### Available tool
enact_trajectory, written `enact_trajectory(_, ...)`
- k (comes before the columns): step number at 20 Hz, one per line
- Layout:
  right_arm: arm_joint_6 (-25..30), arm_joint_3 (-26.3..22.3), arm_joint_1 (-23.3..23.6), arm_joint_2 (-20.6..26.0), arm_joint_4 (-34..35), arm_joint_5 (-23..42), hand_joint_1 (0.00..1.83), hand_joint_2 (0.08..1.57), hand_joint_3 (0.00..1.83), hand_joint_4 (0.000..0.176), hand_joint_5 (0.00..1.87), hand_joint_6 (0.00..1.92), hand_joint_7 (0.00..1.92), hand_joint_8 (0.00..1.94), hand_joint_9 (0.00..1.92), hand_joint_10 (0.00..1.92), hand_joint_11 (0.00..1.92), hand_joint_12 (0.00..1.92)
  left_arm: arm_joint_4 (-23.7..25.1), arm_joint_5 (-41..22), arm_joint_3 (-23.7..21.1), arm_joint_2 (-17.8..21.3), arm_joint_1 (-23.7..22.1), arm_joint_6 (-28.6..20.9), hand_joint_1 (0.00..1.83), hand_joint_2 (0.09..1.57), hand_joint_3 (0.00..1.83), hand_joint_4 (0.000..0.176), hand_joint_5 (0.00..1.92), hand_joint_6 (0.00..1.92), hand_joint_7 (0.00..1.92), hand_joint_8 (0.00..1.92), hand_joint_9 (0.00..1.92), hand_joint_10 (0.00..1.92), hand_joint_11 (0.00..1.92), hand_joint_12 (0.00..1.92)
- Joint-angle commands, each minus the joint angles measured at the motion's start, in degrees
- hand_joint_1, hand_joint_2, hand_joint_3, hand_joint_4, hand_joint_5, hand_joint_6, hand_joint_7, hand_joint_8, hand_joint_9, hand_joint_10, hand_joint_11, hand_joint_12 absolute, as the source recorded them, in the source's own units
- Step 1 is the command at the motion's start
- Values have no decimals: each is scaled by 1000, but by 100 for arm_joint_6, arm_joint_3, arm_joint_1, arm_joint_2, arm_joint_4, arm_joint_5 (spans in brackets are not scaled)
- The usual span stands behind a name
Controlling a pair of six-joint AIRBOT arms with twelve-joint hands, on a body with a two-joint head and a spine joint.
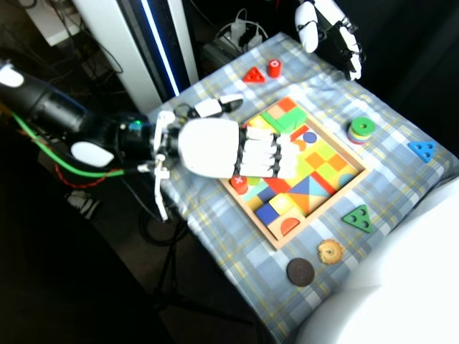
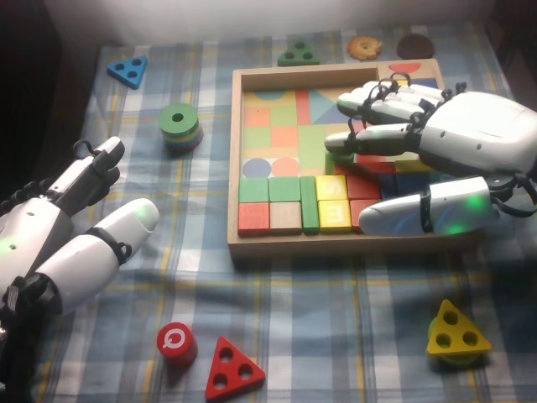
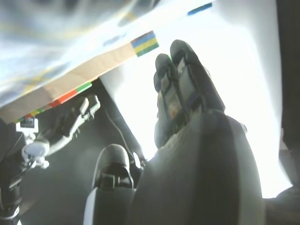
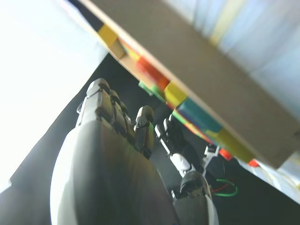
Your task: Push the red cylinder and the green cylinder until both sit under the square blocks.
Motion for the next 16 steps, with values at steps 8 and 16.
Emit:
enact_trajectory(8,101,-82,69,263,-31,208,0,966,1,75,326,6,0,0,0,0,0,0,226,-673,1,11,-29,-51,0,1264,0,39,161,2,369,1,418,0,342,53)
enact_trajectory(16,-56,-485,-331,953,362,162,0,996,12,91,305,0,0,0,0,0,0,0,206,-673,-4,15,-12,-51,0,1268,1,36,173,4,376,3,437,5,362,57)
